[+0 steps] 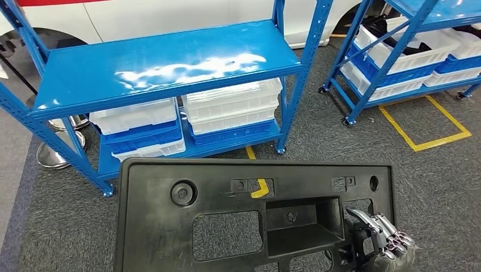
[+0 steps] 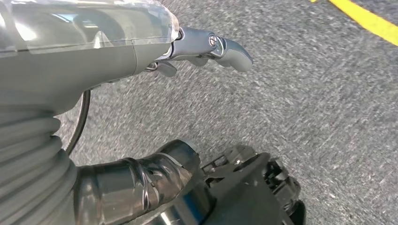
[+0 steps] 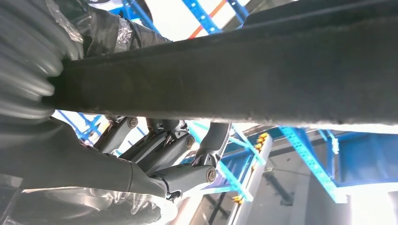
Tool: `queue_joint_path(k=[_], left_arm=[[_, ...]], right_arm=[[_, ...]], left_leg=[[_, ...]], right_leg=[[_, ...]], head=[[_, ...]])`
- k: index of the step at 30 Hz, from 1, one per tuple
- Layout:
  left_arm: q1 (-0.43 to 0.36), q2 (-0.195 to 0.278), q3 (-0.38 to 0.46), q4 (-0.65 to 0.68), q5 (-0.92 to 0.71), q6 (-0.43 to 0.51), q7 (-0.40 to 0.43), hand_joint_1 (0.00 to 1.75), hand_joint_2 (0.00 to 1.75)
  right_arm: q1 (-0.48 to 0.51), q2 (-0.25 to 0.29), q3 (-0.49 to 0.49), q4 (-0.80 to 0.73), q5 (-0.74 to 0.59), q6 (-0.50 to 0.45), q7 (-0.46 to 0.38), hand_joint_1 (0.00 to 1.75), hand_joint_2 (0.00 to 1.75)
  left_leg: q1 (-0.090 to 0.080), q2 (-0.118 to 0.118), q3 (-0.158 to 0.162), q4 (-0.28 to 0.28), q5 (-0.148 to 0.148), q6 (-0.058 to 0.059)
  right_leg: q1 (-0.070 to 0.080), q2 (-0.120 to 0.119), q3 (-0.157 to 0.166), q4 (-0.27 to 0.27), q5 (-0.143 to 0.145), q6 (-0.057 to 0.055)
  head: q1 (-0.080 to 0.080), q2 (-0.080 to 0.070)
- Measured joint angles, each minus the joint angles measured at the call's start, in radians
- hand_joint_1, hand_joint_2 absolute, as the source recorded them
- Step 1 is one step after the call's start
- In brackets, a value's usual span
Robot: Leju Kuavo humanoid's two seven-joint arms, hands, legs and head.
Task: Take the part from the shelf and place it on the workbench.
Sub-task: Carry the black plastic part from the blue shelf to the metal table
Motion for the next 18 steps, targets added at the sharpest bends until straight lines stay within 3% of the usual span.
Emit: queue_joint_path(k=[2,4,6,8,9,11,12,13,14,15,17,18], left_arm=[[-0.002,-0.001,0.0,0.0,0.0,0.0,0.0,0.0,1.75],[-0.003,-0.001,0.0,0.0,0.001,0.002,0.0,0.0,1.75],[-0.004,-0.001,0.0,0.0,0.003,0.003,0.001,0.0,1.75],[-0.006,-0.001,0.0,0.0,0.003,0.004,0.001,0.0,1.75],[-0.006,-0.002,0.001,0.0,0.004,0.004,0.001,0.0,1.75],[-0.003,-0.002,0.002,0.0,0.007,0.004,0.002,0.0,1.75],[-0.001,-0.002,0.002,0.0,0.007,0.004,0.002,0.0,1.75],[0.0,-0.002,0.003,0.0,0.008,0.005,0.002,0.0,1.75],[0.001,-0.002,0.004,0.0,0.008,0.006,0.002,0.0,1.75],[0.001,-0.002,0.004,0.0,0.008,0.006,0.002,0.0,1.75],[0.001,-0.001,0.006,0.0,0.009,0.009,0.002,0.0,1.75],[0.001,-0.001,0.006,0.0,0.009,0.01,0.002,0.0,1.75]], right_arm=[[0.002,0.0,-0.002,0.0,-0.002,0.0,-0.002,1.75,1.75],[0.004,0.001,-0.004,-0.002,-0.006,0.0,-0.005,1.75,1.75],[0.009,0.003,-0.009,-0.005,-0.012,0.0,-0.008,1.75,1.75],[0.017,0.008,-0.016,-0.011,-0.023,0.0,-0.016,1.75,1.75],[0.019,0.011,-0.02,-0.014,-0.029,0.0,-0.022,1.75,1.75],[0.023,0.018,-0.025,-0.017,-0.043,0.0,-0.034,1.75,1.75],[0.025,0.021,-0.027,-0.017,-0.049,0.0,-0.039,1.75,1.75],[0.027,0.023,-0.029,-0.018,-0.054,0.0,-0.043,1.75,1.75],[0.03,0.025,-0.031,-0.018,-0.059,0.0,-0.046,1.75,1.75],[0.032,0.026,-0.034,-0.018,-0.063,0.0,-0.048,1.75,1.75],[0.034,0.029,-0.037,-0.019,-0.069,0.0,-0.051,1.75,1.75],[0.035,0.03,-0.039,-0.019,-0.071,0.0,-0.053,1.75,1.75]], left_leg=[[-0.003,0.017,0.005,0.002,-0.006,-0.008],[-0.007,0.031,0.009,0.004,-0.01,-0.018],[-0.008,0.045,0.013,0.002,-0.012,-0.029],[-0.006,0.024,0.01,0.02,-0.031,-0.04],[-0.004,0.002,-0.003,0.053,-0.056,-0.044],[-0.003,-0.038,-0.058,0.177,-0.127,-0.046],[-0.002,-0.044,-0.089,0.243,-0.154,-0.047],[-0.002,-0.046,-0.109,0.285,-0.163,-0.047],[-0.002,-0.047,-0.112,0.289,-0.149,-0.046],[-0.002,-0.05,-0.097,0.252,-0.118,-0.043],[-0.003,-0.081,-0.038,0.118,-0.047,-0.033],[-0.003,-0.098,-0.016,0.064,-0.028,-0.029]], right_leg=[[0.004,-0.04,0.075,-0.141,0.052,-0.007],[0.013,-0.062,0.108,-0.21,0.066,-0.023],[0.016,-0.043,0.104,-0.211,0.069,-0.038],[0.012,-0.025,0.104,-0.218,0.075,-0.052],[0.009,-0.016,0.104,-0.223,0.078,-0.06],[0.008,0.003,0.099,-0.224,0.083,-0.07],[0.01,0.014,0.097,-0.222,0.084,-0.072],[0.011,0.028,0.094,-0.22,0.084,-0.073],[0.012,0.041,0.093,-0.217,0.085,-0.073],[0.013,0.055,0.092,-0.214,0.084,-0.073],[0.015,0.08,0.09,-0.207,0.084,-0.07],[0.015,0.091,0.087,-0.203,0.084,-0.065]], head=[[0.0,0.0],[0.0,0.0],[-0.001,0.0],[-0.001,0.0],[-0.001,0.0],[-0.001,0.0],[-0.001,0.0],[-0.001,0.0],[-0.001,0.0],[-0.001,0.0],[-0.001,0.0],[-0.001,0.0]])
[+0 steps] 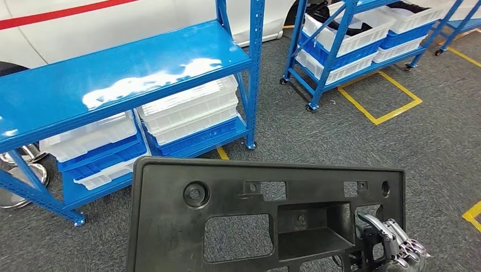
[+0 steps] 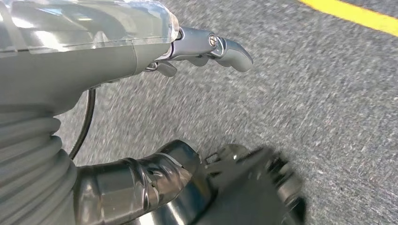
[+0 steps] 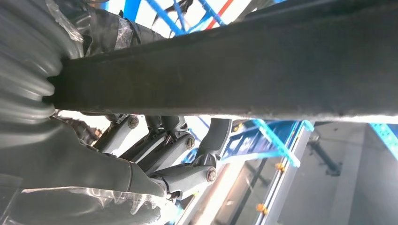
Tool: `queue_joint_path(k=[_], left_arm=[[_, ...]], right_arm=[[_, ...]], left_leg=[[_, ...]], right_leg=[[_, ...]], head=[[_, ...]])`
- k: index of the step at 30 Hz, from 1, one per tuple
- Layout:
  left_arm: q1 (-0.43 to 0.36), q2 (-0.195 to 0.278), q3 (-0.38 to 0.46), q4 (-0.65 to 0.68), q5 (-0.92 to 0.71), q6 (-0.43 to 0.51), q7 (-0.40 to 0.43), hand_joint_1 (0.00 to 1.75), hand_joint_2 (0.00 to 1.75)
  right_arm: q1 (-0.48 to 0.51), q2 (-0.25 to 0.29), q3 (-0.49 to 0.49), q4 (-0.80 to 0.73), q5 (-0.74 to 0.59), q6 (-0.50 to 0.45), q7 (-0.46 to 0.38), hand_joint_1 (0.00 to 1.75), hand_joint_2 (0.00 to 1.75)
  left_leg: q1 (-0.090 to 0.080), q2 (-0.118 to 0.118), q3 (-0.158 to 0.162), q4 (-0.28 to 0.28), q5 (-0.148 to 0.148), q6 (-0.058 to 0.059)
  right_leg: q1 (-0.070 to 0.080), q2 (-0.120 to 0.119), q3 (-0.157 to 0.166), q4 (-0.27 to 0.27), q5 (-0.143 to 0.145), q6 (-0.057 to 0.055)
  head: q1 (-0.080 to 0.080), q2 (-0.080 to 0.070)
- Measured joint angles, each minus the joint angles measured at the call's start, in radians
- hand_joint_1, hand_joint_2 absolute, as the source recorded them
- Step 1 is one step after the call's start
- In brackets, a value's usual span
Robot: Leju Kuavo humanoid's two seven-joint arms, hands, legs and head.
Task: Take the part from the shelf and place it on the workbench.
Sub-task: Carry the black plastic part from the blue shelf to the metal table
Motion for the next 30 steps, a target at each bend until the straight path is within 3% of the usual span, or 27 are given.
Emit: queue_joint_path(k=[2,4,6,8,10,11,12,15,17,19,20,22,24,25,26,27,28,30], left_arm=[[-0.002,0.0,0.001,0.0,0.0,0.002,0.0,0.0,1.75],[-0.005,0.0,0.001,0.0,0.0,0.003,-0.001,0.0,1.75],[-0.006,-0.002,0.002,0.0,0.0,0.003,-0.001,0.0,1.75],[-0.003,-0.004,0.002,0.0,0.0,0.003,-0.001,0.0,1.75],[0.001,-0.005,0.003,0.0,0.001,0.002,-0.001,0.0,1.75],[0.002,-0.005,0.004,0.0,0.001,0.002,-0.001,0.0,1.75],[0.002,-0.005,0.005,0.0,0.001,0.002,-0.001,0.0,1.75],[-0.001,-0.005,0.007,0.0,0.001,0.002,-0.002,0.0,1.75],[-0.004,-0.005,0.008,0.0,0.002,0.001,-0.002,0.0,1.75],[-0.007,-0.005,0.009,0.0,0.003,0.001,-0.002,0.0,1.75],[-0.009,-0.005,0.009,0.0,0.003,0.001,-0.003,0.0,1.75],[-0.009,-0.005,0.01,0.0,0.004,0.001,-0.003,0.0,1.75],[-0.006,-0.005,0.012,0.0,0.006,0.001,-0.004,0.0,1.75],[-0.004,-0.005,0.014,0.0,0.007,0.001,-0.004,0.0,1.75],[-0.002,-0.005,0.015,0.0,0.007,0.001,-0.003,0.0,1.75],[-0.001,-0.005,0.016,0.0,0.007,0.001,-0.003,0.0,1.75],[-0.001,-0.005,0.017,0.0,0.007,0.001,-0.003,0.0,1.75],[0.0,-0.005,0.018,0.0,0.009,0.001,-0.004,0.0,1.75]], right_arm=[[0.002,0.002,-0.002,-0.001,-0.004,0.0,-0.003,1.75,1.75],[0.006,0.004,-0.003,-0.003,-0.008,0.0,-0.005,1.75,1.75],[0.009,0.005,-0.005,-0.007,-0.011,0.0,-0.006,1.75,1.75],[0.011,0.006,-0.007,-0.009,-0.013,0.0,-0.008,1.75,1.75],[0.011,0.007,-0.009,-0.009,-0.014,0.0,-0.011,1.75,1.75],[0.011,0.007,-0.01,-0.008,-0.015,0.0,-0.012,1.75,1.75],[0.012,0.007,-0.011,-0.008,-0.015,0.0,-0.014,1.75,1.75],[0.012,0.009,-0.014,-0.009,-0.017,0.0,-0.017,1.75,1.75],[0.012,0.011,-0.015,-0.01,-0.018,0.0,-0.018,1.75,1.75],[0.013,0.011,-0.016,-0.012,-0.019,0.0,-0.018,1.75,1.75],[0.014,0.012,-0.016,-0.012,-0.02,0.0,-0.018,1.75,1.75],[0.014,0.014,-0.016,-0.013,-0.021,0.0,-0.019,1.75,1.75],[0.014,0.017,-0.016,-0.014,-0.024,0.0,-0.021,1.75,1.75],[0.015,0.019,-0.017,-0.014,-0.028,0.0,-0.024,1.75,1.75],[0.017,0.021,-0.018,-0.014,-0.035,0.0,-0.029,1.75,1.75],[0.018,0.024,-0.02,-0.014,-0.043,0.0,-0.034,1.75,1.75],[0.02,0.028,-0.022,-0.014,-0.051,0.0,-0.04,1.75,1.75],[0.022,0.035,-0.029,-0.014,-0.062,0.0,-0.049,1.75,1.75]], left_leg=[[-0.003,-0.018,0.014,-0.043,0.005,0.006],[-0.003,-0.001,0.016,-0.05,0.011,0.014],[0.002,0.02,0.02,-0.061,0.021,0.026],[0.003,0.044,0.021,-0.066,0.026,0.033],[0.001,0.071,0.02,-0.065,0.024,0.033],[0.001,0.084,0.021,-0.064,0.023,0.032],[0.001,0.097,0.022,-0.064,0.02,0.03],[-0.002,0.127,0.032,-0.061,0.009,0.019],[-0.006,0.142,0.037,-0.061,0.003,0.009],[-0.007,0.155,0.043,-0.063,0.0,-0.001],[-0.005,0.147,0.044,-0.059,-0.007,-0.007],[-0.001,0.103,0.021,-0.001,-0.05,-0.014],[0.0,0.061,-0.04,0.13,-0.117,-0.016],[0.0,0.055,-0.071,0.192,-0.139,-0.016],[0.0,0.052,-0.09,0.225,-0.14,-0.016],[0.0,0.05,-0.091,0.219,-0.121,-0.015],[0.0,0.045,-0.075,0.175,-0.084,-0.013],[0.002,0.002,-0.023,0.041,-0.014,-0.006]], right_leg=[[-0.002,0.018,-0.007,0.002,0.003,0.014],[-0.006,0.029,-0.012,0.001,0.008,0.027],[-0.004,-0.004,-0.028,0.034,-0.014,0.038],[-0.004,-0.055,-0.076,0.136,-0.075,0.047],[-0.01,-0.075,-0.126,0.246,-0.121,0.054],[-0.012,-0.08,-0.133,0.262,-0.119,0.056],[-0.015,-0.085,-0.12,0.242,-0.099,0.057],[-0.011,-0.132,-0.017,0.055,-0.023,0.049],[-0.002,-0.15,0.011,-0.002,-0.017,0.036],[0.001,-0.13,0.007,-0.004,-0.014,0.024],[-0.001,-0.121,0.007,-0.007,-0.012,0.018],[-0.006,-0.103,0.008,-0.015,-0.006,0.003],[-0.006,-0.083,0.006,-0.016,-0.004,-0.004],[-0.005,-0.071,0.004,-0.015,-0.004,-0.005],[-0.004,-0.057,0.003,-0.013,-0.004,-0.006],[-0.004,-0.043,0.003,-0.011,-0.004,-0.005],[-0.004,-0.028,0.003,-0.008,-0.004,-0.005],[-0.002,-0.002,0.001,0.0,-0.006,0.0]], head=[[0.0,0.0],[0.0,0.0],[0.003,0.0],[0.007,0.0],[0.007,0.0],[0.007,0.0],[0.007,0.0],[0.007,0.0],[0.007,0.0],[0.007,0.0],[0.007,0.0],[0.007,0.0],[0.007,0.0],[0.007,0.0],[0.007,0.0],[0.007,0.0],[0.006,0.0],[0.007,0.0]])
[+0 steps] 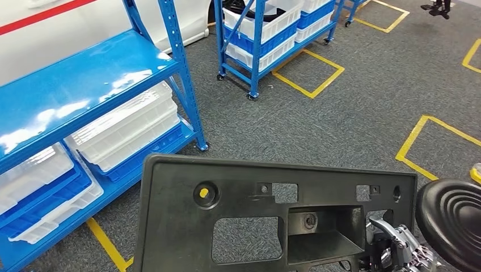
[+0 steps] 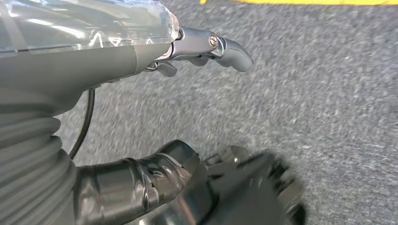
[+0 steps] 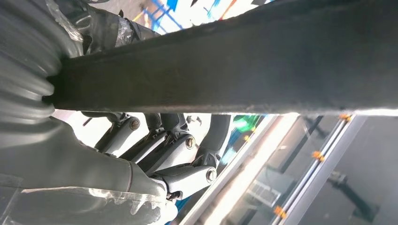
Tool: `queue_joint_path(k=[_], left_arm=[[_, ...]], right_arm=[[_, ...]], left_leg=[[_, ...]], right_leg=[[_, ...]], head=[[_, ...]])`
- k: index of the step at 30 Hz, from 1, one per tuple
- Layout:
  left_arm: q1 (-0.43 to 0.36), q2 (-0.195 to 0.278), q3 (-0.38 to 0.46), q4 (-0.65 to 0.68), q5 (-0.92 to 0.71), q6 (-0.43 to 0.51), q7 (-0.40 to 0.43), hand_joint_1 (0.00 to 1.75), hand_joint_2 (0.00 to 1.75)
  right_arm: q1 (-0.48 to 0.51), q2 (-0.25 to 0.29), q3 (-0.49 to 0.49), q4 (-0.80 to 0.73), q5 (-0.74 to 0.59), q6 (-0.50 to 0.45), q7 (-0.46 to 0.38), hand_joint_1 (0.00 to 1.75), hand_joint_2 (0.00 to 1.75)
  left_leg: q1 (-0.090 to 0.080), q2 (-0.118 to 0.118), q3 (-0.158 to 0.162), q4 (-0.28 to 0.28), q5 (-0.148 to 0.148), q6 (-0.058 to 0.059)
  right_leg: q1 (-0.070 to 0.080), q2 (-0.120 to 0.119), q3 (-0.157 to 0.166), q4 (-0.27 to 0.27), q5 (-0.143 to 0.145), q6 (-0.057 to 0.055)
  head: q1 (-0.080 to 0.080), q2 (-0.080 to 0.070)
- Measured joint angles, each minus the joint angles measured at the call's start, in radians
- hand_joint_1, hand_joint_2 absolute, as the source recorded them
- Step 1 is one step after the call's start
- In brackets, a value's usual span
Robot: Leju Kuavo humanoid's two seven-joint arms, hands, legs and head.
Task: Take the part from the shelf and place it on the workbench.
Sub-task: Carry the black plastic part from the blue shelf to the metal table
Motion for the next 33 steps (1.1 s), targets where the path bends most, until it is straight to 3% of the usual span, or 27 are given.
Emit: queue_joint_path(k=[2,4,5,7,9,11,12,14,16,18,20,22,24,26,27,28,29,31,33], left_arm=[[-0.001,0.0,0.001,0.0,0.002,0.0,-0.002,0.0,1.75],[-0.004,0.0,0.002,0.0,0.002,-0.002,-0.005,0.0,1.75],[-0.005,0.0,0.002,0.0,0.002,-0.002,-0.006,0.0,1.75],[-0.006,-0.002,0.002,0.0,0.002,-0.003,-0.009,0.0,1.75],[-0.004,-0.002,0.002,0.0,0.003,-0.004,-0.011,0.0,1.75],[-0.002,-0.002,0.002,0.0,0.005,-0.004,-0.011,0.0,1.75],[-0.002,-0.002,0.003,0.0,0.007,-0.004,-0.011,0.0,1.75],[-0.005,-0.002,0.003,0.0,0.01,-0.006,-0.012,0.0,1.75],[-0.006,-0.002,0.004,0.0,0.011,-0.007,-0.013,0.0,1.75],[-0.008,-0.002,0.004,0.0,0.011,-0.007,-0.014,0.0,1.75],[-0.012,-0.002,0.004,0.0,0.012,-0.007,-0.016,0.0,1.75],[-0.014,-0.002,0.004,0.0,0.012,-0.007,-0.019,0.0,1.75],[-0.013,-0.002,0.006,0.0,0.013,-0.007,-0.022,0.0,1.75],[-0.01,-0.002,0.007,0.0,0.014,-0.007,-0.026,0.0,1.75],[-0.009,-0.002,0.007,0.0,0.014,-0.007,-0.028,0.0,1.75],[-0.008,-0.002,0.007,0.0,0.014,-0.007,-0.03,0.0,1.75],[-0.007,-0.002,0.007,0.0,0.014,-0.007,-0.031,0.0,1.75],[-0.007,-0.001,0.008,0.0,0.014,-0.007,-0.032,0.0,1.75],[-0.01,-0.001,0.008,0.0,0.014,-0.008,-0.032,0.0,1.75]], right_arm=[[0.002,0.004,-0.006,0.0,-0.006,0.0,-0.004,1.75,1.75],[0.006,0.006,-0.01,-0.001,-0.008,0.0,-0.004,1.75,1.75],[0.009,0.007,-0.013,-0.002,-0.009,0.0,-0.005,1.75,1.75],[0.012,0.008,-0.018,-0.003,-0.012,0.0,-0.005,1.75,1.75],[0.012,0.008,-0.023,-0.004,-0.015,0.0,-0.006,1.75,1.75],[0.013,0.009,-0.029,-0.003,-0.02,0.0,-0.008,1.75,1.75],[0.014,0.009,-0.033,-0.003,-0.023,0.0,-0.009,1.75,1.75],[0.015,0.011,-0.041,-0.005,-0.031,0.0,-0.01,1.75,1.75],[0.014,0.015,-0.05,-0.009,-0.037,0.0,-0.012,1.75,1.75],[0.015,0.019,-0.059,-0.012,-0.042,0.0,-0.013,1.75,1.75],[0.017,0.023,-0.067,-0.016,-0.045,0.0,-0.013,1.75,1.75],[0.018,0.029,-0.075,-0.019,-0.048,0.0,-0.014,1.75,1.75],[0.016,0.036,-0.081,-0.021,-0.056,0.0,-0.014,1.75,1.75],[0.016,0.042,-0.086,-0.021,-0.065,0.0,-0.014,1.75,1.75],[0.015,0.043,-0.088,-0.022,-0.068,0.0,-0.014,1.75,1.75],[0.015,0.044,-0.089,-0.022,-0.069,0.0,-0.014,1.75,1.75],[0.015,0.045,-0.09,-0.022,-0.07,0.0,-0.014,1.75,1.75],[0.014,0.046,-0.091,-0.022,-0.071,0.0,-0.014,1.75,1.75],[0.014,0.047,-0.092,-0.022,-0.073,0.0,-0.014,1.75,1.75]], left_leg=[[0.001,-0.039,0.026,-0.071,0.021,0.006],[-0.002,-0.029,0.028,-0.078,0.021,0.014],[-0.002,-0.016,0.031,-0.083,0.025,0.02],[0.001,0.01,0.036,-0.093,0.034,0.033],[-0.001,0.038,0.035,-0.095,0.035,0.039],[-0.003,0.068,0.035,-0.095,0.032,0.04],[-0.003,0.082,0.036,-0.095,0.031,0.039],[-0.003,0.105,0.041,-0.095,0.026,0.035],[-0.007,0.122,0.048,-0.094,0.02,0.027],[-0.011,0.138,0.053,-0.095,0.015,0.018],[-0.012,0.149,0.059,-0.097,0.009,0.008],[-0.009,0.115,0.049,-0.061,-0.02,-0.001],[-0.006,0.065,-0.004,0.055,-0.084,-0.006],[-0.006,0.05,-0.067,0.177,-0.126,-0.008],[-0.005,0.049,-0.08,0.196,-0.118,-0.009],[-0.005,0.047,-0.075,0.174,-0.09,-0.009],[-0.003,0.041,-0.054,0.119,-0.05,-0.008],[0.001,0.003,-0.004,-0.01,0.011,-0.005],[0.002,-0.025,0.017,-0.069,0.023,0.002]], right_leg=[[0.0,0.023,-0.008,0.006,0.0,0.011],[-0.003,0.045,-0.015,0.005,0.006,0.026],[-0.004,0.039,-0.018,0.008,0.006,0.032],[-0.002,-0.012,-0.039,0.052,-0.023,0.041],[-0.002,-0.067,-0.092,0.166,-0.087,0.048],[-0.007,-0.078,-0.14,0.268,-0.125,0.054],[-0.009,-0.08,-0.138,0.271,-0.116,0.056],[-0.01,-0.096,-0.078,0.169,-0.058,0.053],[-0.001,-0.135,-0.008,0.041,-0.019,0.043],[0.009,-0.15,0.011,-0.003,-0.018,0.033],[0.008,-0.128,0.01,-0.009,-0.014,0.023],[0.001,-0.109,0.015,-0.02,-0.008,0.01],[-0.001,-0.09,0.017,-0.024,-0.005,0.001],[0.0,-0.066,0.016,-0.022,-0.005,-0.001],[0.0,-0.052,0.016,-0.02,-0.006,-0.001],[0.0,-0.038,0.017,-0.018,-0.007,0.0],[-0.001,-0.025,0.017,-0.014,-0.008,0.002],[-0.001,0.0,0.013,-0.003,-0.013,0.01],[-0.002,0.019,0.005,0.005,-0.014,0.021]], head=[[0.0,0.0],[0.0,0.0],[0.0,0.0],[0.002,0.0],[0.004,0.0],[0.004,0.0],[0.004,0.0],[0.004,0.0],[0.004,0.0],[0.003,0.0],[0.003,0.0],[0.002,0.0],[0.002,0.0],[0.001,0.0],[0.001,0.0],[0.001,0.0],[0.001,0.0],[0.002,0.0],[0.002,0.0]])
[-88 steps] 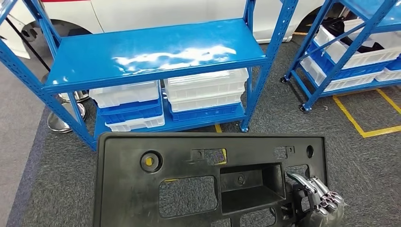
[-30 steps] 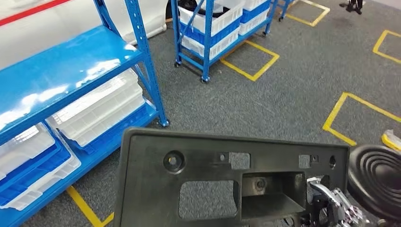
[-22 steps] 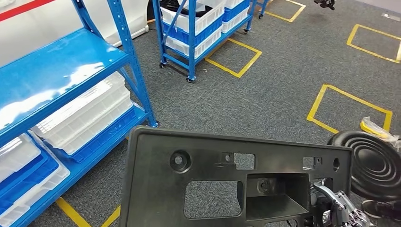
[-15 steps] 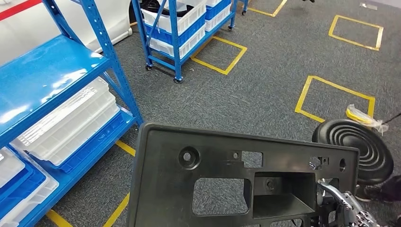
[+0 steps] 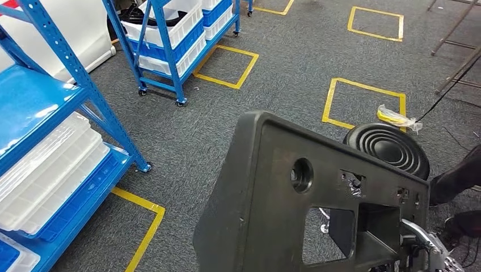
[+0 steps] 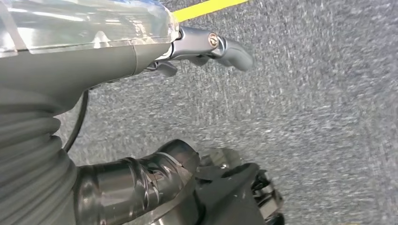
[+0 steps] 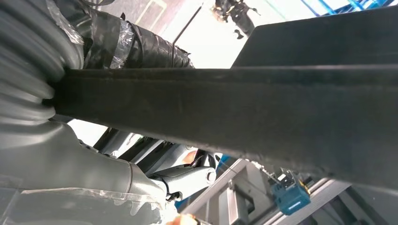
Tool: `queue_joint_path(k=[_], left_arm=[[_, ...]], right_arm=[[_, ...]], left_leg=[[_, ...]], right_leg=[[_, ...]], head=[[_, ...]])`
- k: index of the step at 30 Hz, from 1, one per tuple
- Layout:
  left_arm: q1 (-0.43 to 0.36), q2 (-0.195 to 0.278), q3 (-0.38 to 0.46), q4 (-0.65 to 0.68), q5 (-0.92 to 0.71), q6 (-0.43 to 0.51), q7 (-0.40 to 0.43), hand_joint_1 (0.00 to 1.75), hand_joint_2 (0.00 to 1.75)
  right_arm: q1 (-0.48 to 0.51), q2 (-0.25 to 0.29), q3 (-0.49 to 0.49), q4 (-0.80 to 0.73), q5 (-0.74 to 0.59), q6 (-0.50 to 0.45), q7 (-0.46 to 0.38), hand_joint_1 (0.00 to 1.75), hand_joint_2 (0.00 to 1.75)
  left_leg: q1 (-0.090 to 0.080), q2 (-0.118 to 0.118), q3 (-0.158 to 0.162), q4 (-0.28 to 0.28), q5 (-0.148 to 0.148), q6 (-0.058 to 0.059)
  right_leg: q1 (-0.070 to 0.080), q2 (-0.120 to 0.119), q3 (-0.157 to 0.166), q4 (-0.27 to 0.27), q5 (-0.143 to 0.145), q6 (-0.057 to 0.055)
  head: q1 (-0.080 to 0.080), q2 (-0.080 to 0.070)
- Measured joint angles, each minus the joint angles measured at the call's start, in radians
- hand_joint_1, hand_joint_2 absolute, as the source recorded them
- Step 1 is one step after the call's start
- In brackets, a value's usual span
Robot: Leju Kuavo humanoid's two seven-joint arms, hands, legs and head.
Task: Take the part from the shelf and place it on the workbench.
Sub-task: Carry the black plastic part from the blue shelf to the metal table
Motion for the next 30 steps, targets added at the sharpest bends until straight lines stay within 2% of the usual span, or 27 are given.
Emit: queue_joint_path(k=[2,3,5,6,7,8,9,10,11,13,14,15,17,18,20,21,22,23,24,25,26,27,29,30], left_arm=[[-0.003,0.0,0.0,0.0,-0.001,-0.001,0.001,0.0,1.75],[-0.004,-0.001,0.0,0.0,-0.002,-0.001,0.001,0.0,1.75],[-0.004,-0.001,0.0,0.0,-0.002,-0.002,0.002,0.0,1.75],[-0.002,-0.001,0.0,0.0,-0.003,-0.002,0.002,0.0,1.75],[0.0,-0.001,0.0,0.0,-0.003,-0.002,0.002,0.0,1.75],[0.002,0.0,0.0,0.0,-0.003,-0.002,0.003,0.0,1.75],[0.003,0.0,0.001,0.0,-0.003,-0.002,0.004,0.0,1.75],[0.003,0.0,0.001,0.0,-0.003,-0.002,0.004,0.0,1.75],[0.002,0.0,0.001,0.0,-0.003,-0.003,0.004,0.0,1.75],[0.001,0.0,0.001,0.0,-0.004,-0.004,0.004,0.0,1.75],[0.001,0.0,0.001,0.0,-0.004,-0.005,0.004,0.0,1.75],[0.001,0.0,0.001,0.0,-0.005,-0.007,0.004,0.0,1.75],[-0.001,-0.001,0.001,0.0,-0.005,-0.008,0.002,0.0,1.75],[-0.002,-0.002,0.001,0.0,-0.005,-0.008,0.002,0.0,1.75],[-0.002,-0.002,0.001,0.0,-0.005,-0.009,0.001,0.0,1.75],[-0.001,-0.002,0.001,0.0,-0.005,-0.009,0.001,0.0,1.75],[0.0,-0.002,0.001,0.0,-0.005,-0.009,0.002,0.0,1.75],[0.002,-0.002,0.001,0.0,-0.005,-0.009,0.002,0.0,1.75],[0.004,-0.002,0.001,0.0,-0.005,-0.009,0.002,0.0,1.75],[0.005,-0.002,0.001,0.0,-0.005,-0.009,0.003,0.0,1.75],[0.006,-0.002,0.001,0.0,-0.005,-0.009,0.003,0.0,1.75],[0.006,-0.002,0.001,0.0,-0.005,-0.009,0.004,0.0,1.75],[0.006,-0.001,0.001,0.0,-0.005,-0.01,0.002,0.0,1.75],[0.006,-0.001,0.001,0.0,-0.005,-0.01,0.002,0.0,1.75]], right_arm=[[0.001,0.001,-0.002,0.0,-0.003,0.0,0.0,1.75,1.75],[0.002,0.001,-0.004,-0.001,-0.003,0.0,0.0,1.75,1.75],[0.001,0.001,-0.007,-0.004,-0.004,0.0,0.0,1.75,1.75],[0.001,0.001,-0.009,-0.004,-0.004,0.0,0.0,1.75,1.75],[0.0,0.001,-0.01,-0.005,-0.004,0.0,0.0,1.75,1.75],[-0.001,0.001,-0.011,-0.005,-0.005,0.0,0.0,1.75,1.75],[0.0,0.001,-0.012,-0.005,-0.005,0.0,0.0,1.75,1.75],[0.0,0.001,-0.012,-0.005,-0.005,0.0,0.0,1.75,1.75],[0.0,0.001,-0.013,-0.005,-0.005,0.0,0.0,1.75,1.75],[-0.001,0.001,-0.014,-0.005,-0.005,0.0,0.0,1.75,1.75],[-0.001,0.001,-0.014,-0.006,-0.005,0.0,0.0,1.75,1.75],[0.0,0.001,-0.015,-0.006,-0.004,0.0,0.0,1.75,1.75],[0.002,0.001,-0.017,-0.009,-0.004,0.0,0.0,1.75,1.75],[0.004,0.002,-0.019,-0.011,-0.004,0.0,0.0,1.75,1.75],[0.005,0.002,-0.02,-0.014,-0.003,0.0,0.0,1.75,1.75],[0.005,0.002,-0.021,-0.016,-0.003,0.0,0.0,1.75,1.75],[0.005,0.002,-0.021,-0.016,-0.003,0.0,0.0,1.75,1.75],[0.005,0.002,-0.021,-0.016,-0.003,0.0,0.0,1.75,1.75],[0.006,0.002,-0.021,-0.016,-0.003,0.0,0.0,1.75,1.75],[0.006,0.003,-0.022,-0.016,-0.003,0.0,0.0,1.75,1.75],[0.006,0.003,-0.022,-0.016,-0.003,0.0,0.0,1.75,1.75],[0.007,0.003,-0.023,-0.016,-0.003,0.0,0.0,1.75,1.75],[0.007,0.003,-0.024,-0.016,-0.003,0.0,0.0,1.75,1.75],[0.008,0.003,-0.025,-0.016,-0.003,0.0,0.0,1.75,1.75]], left_leg=[[-0.003,0.013,0.003,-0.008,0.003,0.012],[-0.003,0.024,0.006,-0.013,0.007,0.019],[0.0,0.047,0.009,-0.024,0.015,0.032],[-0.002,0.059,0.01,-0.025,0.016,0.035],[-0.004,0.073,0.009,-0.025,0.015,0.037],[-0.005,0.086,0.009,-0.025,0.014,0.038],[-0.006,0.1,0.01,-0.025,0.012,0.038],[-0.007,0.112,0.012,-0.025,0.01,0.037],[-0.007,0.124,0.015,-0.025,0.008,0.035],[-0.009,0.143,0.023,-0.025,0.001,0.028],[-0.011,0.151,0.026,-0.025,-0.003,0.024],[-0.013,0.158,0.029,-0.025,-0.005,0.019],[-0.015,0.174,0.036,-0.028,-0.009,0.01],[-0.014,0.169,0.039,-0.025,-0.014,0.005],[-0.011,0.127,0.019,0.029,-0.054,-0.003],[-0.009,0.099,-0.008,0.088,-0.087,-0.005],[-0.009,0.083,-0.042,0.158,-0.121,-0.005],[-0.009,0.076,-0.075,0.222,-0.144,-0.006],[-0.009,0.074,-0.097,0.26,-0.148,-0.006],[-0.009,0.073,-0.103,0.261,-0.132,-0.006],[-0.009,0.07,-0.09,0.22,-0.095,-0.004],[-0.008,0.056,-0.064,0.151,-0.051,-0.001],[-0.006,0.004,-0.018,0.031,0.002,0.006],[-0.007,-0.016,-0.007,0.002,0.008,0.008]], right_leg=[[-0.003,0.018,-0.006,-0.001,0.004,0.014],[-0.004,0.012,-0.009,0.003,0.002,0.019],[-0.002,-0.034,-0.037,0.061,-0.034,0.027],[-0.002,-0.064,-0.064,0.118,-0.065,0.031],[-0.002,-0.083,-0.097,0.184,-0.096,0.035],[-0.004,-0.092,-0.124,0.238,-0.116,0.038],[-0.006,-0.097,-0.136,0.263,-0.117,0.039],[-0.007,-0.101,-0.128,0.249,-0.1,0.039],[-0.007,-0.108,-0.1,0.197,-0.068,0.037],[0.001,-0.146,-0.025,0.057,-0.015,0.027],[0.006,-0.161,-0.002,0.012,-0.004,0.022],[0.011,-0.168,0.007,-0.008,-0.003,0.017],[0.014,-0.15,0.006,-0.013,-0.002,0.007],[0.011,-0.14,0.008,-0.018,0.0,0.002],[0.005,-0.12,0.013,-0.028,0.006,-0.012],[0.003,-0.111,0.015,-0.03,0.007,-0.016],[0.003,-0.1,0.014,-0.03,0.007,-0.019],[0.004,-0.088,0.014,-0.029,0.007,-0.02],[0.005,-0.075,0.014,-0.028,0.006,-0.021],[0.006,-0.061,0.015,-0.026,0.005,-0.021],[0.006,-0.047,0.015,-0.022,0.004,-0.02],[0.005,-0.033,0.015,-0.018,0.002,-0.018],[0.005,-0.01,0.01,-0.008,-0.003,-0.009],[0.003,0.0,0.005,-0.005,-0.003,-0.004]], head=[[0.0,0.0],[0.0,0.0],[0.002,0.0],[0.002,0.0],[0.002,0.0],[0.002,0.0],[0.002,0.0],[0.002,0.0],[0.002,0.0],[0.002,0.0],[0.002,0.0],[0.002,0.0],[0.002,0.0],[0.002,0.0],[0.001,0.0],[0.001,0.0],[0.001,0.0],[0.001,0.0],[0.001,0.0],[0.001,0.0],[0.001,0.0],[0.001,0.0],[0.001,0.0],[0.001,0.0]])
